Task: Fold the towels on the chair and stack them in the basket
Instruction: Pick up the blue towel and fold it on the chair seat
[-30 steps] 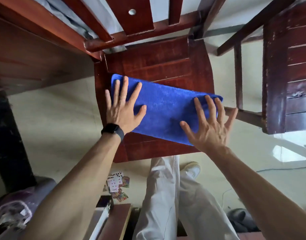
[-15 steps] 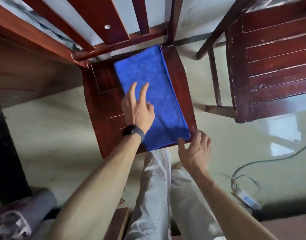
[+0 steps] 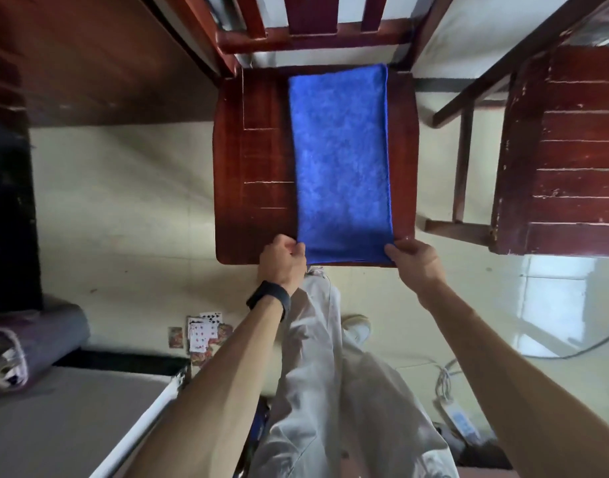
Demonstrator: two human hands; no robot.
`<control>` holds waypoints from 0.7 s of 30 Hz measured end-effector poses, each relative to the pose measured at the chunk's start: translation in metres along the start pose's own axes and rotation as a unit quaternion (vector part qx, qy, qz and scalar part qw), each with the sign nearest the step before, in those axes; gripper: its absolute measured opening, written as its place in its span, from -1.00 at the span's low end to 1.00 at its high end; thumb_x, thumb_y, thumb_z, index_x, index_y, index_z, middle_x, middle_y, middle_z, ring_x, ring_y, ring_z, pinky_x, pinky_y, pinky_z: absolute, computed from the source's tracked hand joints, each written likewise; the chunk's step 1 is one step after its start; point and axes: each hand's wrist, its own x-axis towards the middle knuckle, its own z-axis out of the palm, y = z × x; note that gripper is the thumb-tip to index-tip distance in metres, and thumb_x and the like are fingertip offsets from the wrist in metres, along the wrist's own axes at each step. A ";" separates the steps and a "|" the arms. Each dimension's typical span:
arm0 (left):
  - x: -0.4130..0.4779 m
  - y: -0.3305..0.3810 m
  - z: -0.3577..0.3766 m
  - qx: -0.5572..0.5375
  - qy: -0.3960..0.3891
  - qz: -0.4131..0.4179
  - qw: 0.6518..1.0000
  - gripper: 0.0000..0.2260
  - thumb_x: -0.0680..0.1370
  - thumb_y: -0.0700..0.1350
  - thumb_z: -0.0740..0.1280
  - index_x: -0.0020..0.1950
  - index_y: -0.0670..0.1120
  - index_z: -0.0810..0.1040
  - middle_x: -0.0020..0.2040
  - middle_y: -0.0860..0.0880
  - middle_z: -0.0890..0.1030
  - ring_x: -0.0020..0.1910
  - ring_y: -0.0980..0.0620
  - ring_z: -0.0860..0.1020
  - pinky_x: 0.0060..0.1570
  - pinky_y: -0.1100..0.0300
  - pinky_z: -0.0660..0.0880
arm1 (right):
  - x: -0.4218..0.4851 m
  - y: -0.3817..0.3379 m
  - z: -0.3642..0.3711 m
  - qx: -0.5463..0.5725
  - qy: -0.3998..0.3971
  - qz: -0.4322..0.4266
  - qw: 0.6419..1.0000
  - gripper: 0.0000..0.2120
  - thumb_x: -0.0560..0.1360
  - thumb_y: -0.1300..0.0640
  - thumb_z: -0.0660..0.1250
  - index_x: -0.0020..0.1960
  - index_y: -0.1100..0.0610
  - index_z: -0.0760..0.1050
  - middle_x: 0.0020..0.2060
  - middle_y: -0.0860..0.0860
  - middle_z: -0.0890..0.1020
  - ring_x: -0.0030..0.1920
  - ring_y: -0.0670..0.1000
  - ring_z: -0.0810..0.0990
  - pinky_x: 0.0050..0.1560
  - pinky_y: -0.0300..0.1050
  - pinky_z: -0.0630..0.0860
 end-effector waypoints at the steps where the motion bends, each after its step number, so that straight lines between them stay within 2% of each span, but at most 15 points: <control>1: -0.001 -0.001 -0.001 -0.020 -0.006 -0.012 1.000 -0.84 0.58 -0.01 0.31 0.02 -0.09 0.55 -0.03 -0.08 0.66 0.02 -0.13 0.61 0.06 0.03 0.53 | -0.002 0.001 0.001 0.005 -0.003 0.004 1.000 -0.88 0.49 -0.01 0.42 -0.01 0.00 0.62 -0.02 0.02 0.69 0.03 0.11 0.62 0.13 -0.02 0.53; 3: -0.007 -0.001 -0.004 -0.102 -0.023 -0.035 0.994 -0.84 0.59 -0.01 0.30 0.02 -0.09 0.49 -0.13 -0.02 0.60 -0.10 -0.11 0.66 0.00 0.06 0.57 | -0.008 0.002 0.005 0.029 -0.002 0.001 1.000 -0.92 0.47 -0.02 0.43 -0.16 -0.05 0.56 -0.13 -0.04 0.67 -0.07 0.09 0.63 0.09 0.05 0.57; 4: -0.012 0.000 -0.007 -0.137 -0.030 -0.043 0.989 -0.85 0.61 -0.03 0.29 0.03 -0.10 0.46 -0.16 0.01 0.57 -0.18 -0.09 0.67 -0.09 0.14 0.59 | -0.012 0.003 0.006 0.051 -0.004 0.004 0.999 -0.92 0.47 -0.01 0.42 -0.15 -0.05 0.55 -0.16 -0.05 0.67 -0.12 0.08 0.64 0.06 0.07 0.59; 6: -0.025 0.002 -0.013 -0.173 -0.037 -0.054 0.983 -0.85 0.62 -0.08 0.28 0.08 -0.14 0.41 -0.15 0.00 0.55 -0.25 -0.06 0.65 -0.35 0.38 0.50 | -0.025 0.004 0.007 0.100 -0.021 0.013 0.995 -0.91 0.51 0.05 0.40 -0.03 0.02 0.53 -0.16 -0.02 0.67 -0.21 0.03 0.67 -0.02 0.08 0.61; 8: -0.040 0.000 -0.020 -0.207 -0.046 -0.062 0.975 -0.82 0.61 -0.12 0.30 0.12 -0.15 0.37 -0.08 -0.07 0.55 -0.14 -0.13 0.65 -0.45 0.45 0.44 | -0.041 0.009 0.007 0.125 -0.026 0.023 0.992 -0.84 0.53 0.11 0.40 0.06 0.09 0.48 -0.17 0.02 0.67 -0.29 -0.01 0.67 -0.11 0.04 0.61; 10: -0.055 -0.005 -0.027 -0.222 -0.062 -0.065 0.971 -0.81 0.60 -0.14 0.31 0.09 -0.11 0.31 0.00 -0.13 0.54 -0.07 -0.20 0.64 -0.47 0.45 0.43 | -0.063 0.014 0.004 0.125 -0.014 0.029 0.992 -0.80 0.51 0.10 0.42 0.05 0.07 0.43 -0.21 0.07 0.69 -0.36 -0.02 0.65 -0.22 -0.03 0.58; 13: -0.076 -0.016 -0.041 -0.229 -0.101 -0.068 0.966 -0.85 0.61 -0.20 0.28 0.00 -0.04 0.30 0.05 -0.16 0.54 -0.16 -0.13 0.62 -0.48 0.39 0.42 | -0.094 0.023 -0.005 0.130 -0.013 0.025 0.991 -0.81 0.52 0.08 0.41 0.02 0.08 0.41 -0.26 0.09 0.71 -0.42 -0.03 0.62 -0.28 -0.11 0.53; 15: -0.091 -0.022 -0.053 -0.224 -0.152 -0.071 0.960 -0.87 0.61 -0.22 0.25 -0.05 0.00 0.37 0.01 -0.13 0.57 -0.25 -0.04 0.61 -0.41 0.27 0.41 | -0.112 0.028 -0.011 0.135 -0.027 0.014 0.990 -0.86 0.55 0.09 0.38 0.01 0.09 0.44 -0.24 0.06 0.71 -0.38 -0.01 0.66 -0.28 -0.13 0.54; 19: -0.106 -0.017 -0.082 -0.204 -0.231 -0.107 0.945 -0.79 0.60 -0.24 0.21 -0.11 0.02 0.55 -0.04 -0.01 0.59 -0.30 0.07 0.60 -0.30 0.24 0.36 | -0.135 0.029 -0.024 0.130 -0.082 -0.020 0.988 -0.98 0.58 0.16 0.35 -0.03 0.08 0.53 -0.18 0.07 0.71 -0.33 0.00 0.68 -0.26 -0.16 0.54; 21: -0.102 -0.008 -0.098 -0.196 -0.266 -0.122 0.936 -0.79 0.53 -0.24 0.27 -0.04 0.04 0.63 -0.09 0.04 0.62 -0.26 0.10 0.60 -0.19 0.21 0.39 | -0.136 0.023 -0.033 0.117 -0.115 -0.034 0.986 -0.90 0.57 0.26 0.34 -0.02 0.09 0.58 -0.13 0.09 0.70 -0.30 -0.02 0.68 -0.23 -0.18 0.56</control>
